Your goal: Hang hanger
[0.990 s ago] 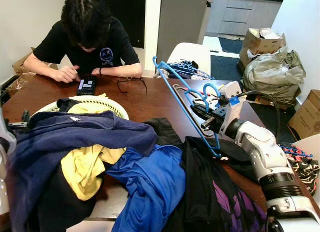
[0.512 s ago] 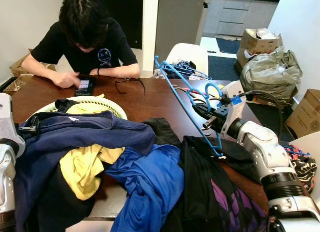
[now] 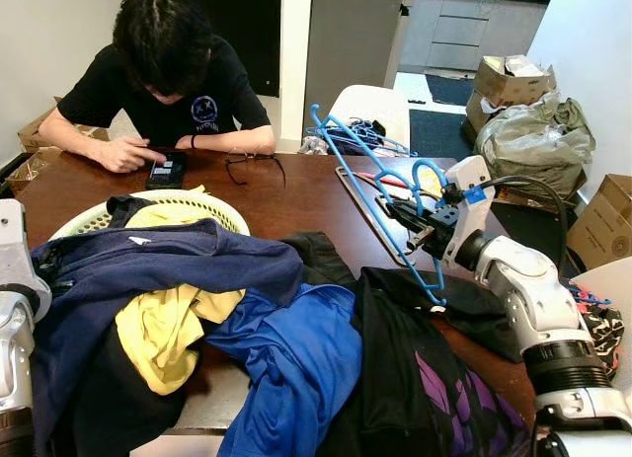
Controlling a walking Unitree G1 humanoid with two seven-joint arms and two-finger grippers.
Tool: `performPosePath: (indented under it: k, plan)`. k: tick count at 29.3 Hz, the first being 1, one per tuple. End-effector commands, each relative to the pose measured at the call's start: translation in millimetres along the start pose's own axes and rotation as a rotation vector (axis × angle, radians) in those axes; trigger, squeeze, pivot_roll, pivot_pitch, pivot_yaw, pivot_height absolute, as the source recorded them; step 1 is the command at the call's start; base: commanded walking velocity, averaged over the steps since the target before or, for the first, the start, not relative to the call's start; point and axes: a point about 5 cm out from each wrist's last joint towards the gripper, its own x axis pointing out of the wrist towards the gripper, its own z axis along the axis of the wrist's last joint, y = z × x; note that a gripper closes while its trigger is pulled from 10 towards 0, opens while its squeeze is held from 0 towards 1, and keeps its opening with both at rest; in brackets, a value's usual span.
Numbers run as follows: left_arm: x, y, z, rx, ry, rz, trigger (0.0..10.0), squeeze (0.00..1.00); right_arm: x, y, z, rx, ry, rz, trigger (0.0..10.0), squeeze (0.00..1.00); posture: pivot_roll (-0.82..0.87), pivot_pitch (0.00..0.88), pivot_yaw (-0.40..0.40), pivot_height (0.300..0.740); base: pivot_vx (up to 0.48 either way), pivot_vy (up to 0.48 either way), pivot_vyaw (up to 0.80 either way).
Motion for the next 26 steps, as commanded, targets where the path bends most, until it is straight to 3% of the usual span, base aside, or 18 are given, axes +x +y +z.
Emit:
performPosePath:
  k: [1,12,13,16,17,18,19,20,21,22,26]
  plan:
    - [2.5,2.7,2.7,0.011,-0.002,0.004,0.0,0.0,-3.7,-2.1,1.4,-0.013,0.001,-0.006,10.0,0.0,0.03,0.0,-0.039,0.74,0.0,0.0,0.0]
    - [4.1,5.2,12.4,0.004,-0.032,0.0,0.0,0.0,-4.1,-2.9,2.3,-0.016,0.0,-0.011,10.0,0.0,0.03,0.0,-0.04,0.74,0.0,0.0,0.0]
    - [-7.6,-20.8,63.9,0.005,-0.23,-0.176,0.0,0.0,-2.7,-3.5,4.2,0.001,-0.017,-0.02,10.0,0.0,0.04,0.0,-0.04,0.74,0.0,0.0,0.0]
    - [-7.6,-20.8,63.9,0.005,-0.23,-0.176,0.0,0.0,-2.7,-3.5,4.2,0.001,-0.017,-0.02,10.0,0.0,0.04,0.0,-0.04,0.74,0.0,0.0,0.0]
    - [-32.8,-51.7,115.2,0.016,-0.442,-0.39,0.0,0.0,-0.7,-4.0,7.3,0.022,-0.04,-0.03,10.0,0.0,0.04,0.0,-0.04,0.74,0.0,0.0,0.0]
    - [-32.8,-51.7,115.2,0.016,-0.442,-0.39,0.0,0.0,-0.7,-4.0,7.3,0.022,-0.04,-0.03,10.0,0.0,0.04,0.0,-0.04,0.74,0.0,0.0,0.0]
    - [-70.1,-82.8,160.1,0.025,-0.651,-0.622,3.6,0.0,2.2,-5.7,15.4,0.085,-0.102,-0.048,10.0,0.0,0.05,0.0,-0.033,0.74,0.0,0.0,0.0]
    - [-70.1,-82.8,160.1,0.025,-0.651,-0.622,3.6,0.0,2.2,-5.7,15.4,0.085,-0.102,-0.048,10.0,0.0,0.05,0.0,-0.033,0.74,0.0,0.0,0.0]
    - [-98.0,-99.4,182.3,0.042,-0.777,-0.77,3.6,0.0,4.2,-6.7,21.0,0.13,-0.145,-0.058,10.0,0.0,0.05,0.0,-0.032,0.74,0.0,0.0,0.0]
    - [-110.2,-107.7,190.2,0.052,-0.824,-0.84,9.5,0.0,5.1,-8.5,26.9,0.18,-0.191,-0.071,10.0,0.0,0.05,0.0,-0.027,0.74,0.0,0.0,0.0]
    - [-112.7,-112.0,191.3,0.056,-0.83,-0.863,10.0,0.0,5.6,-10.2,31.1,0.21,-0.221,-0.083,10.0,0.0,0.05,0.0,-0.024,0.74,0.0,0.0,0.0]
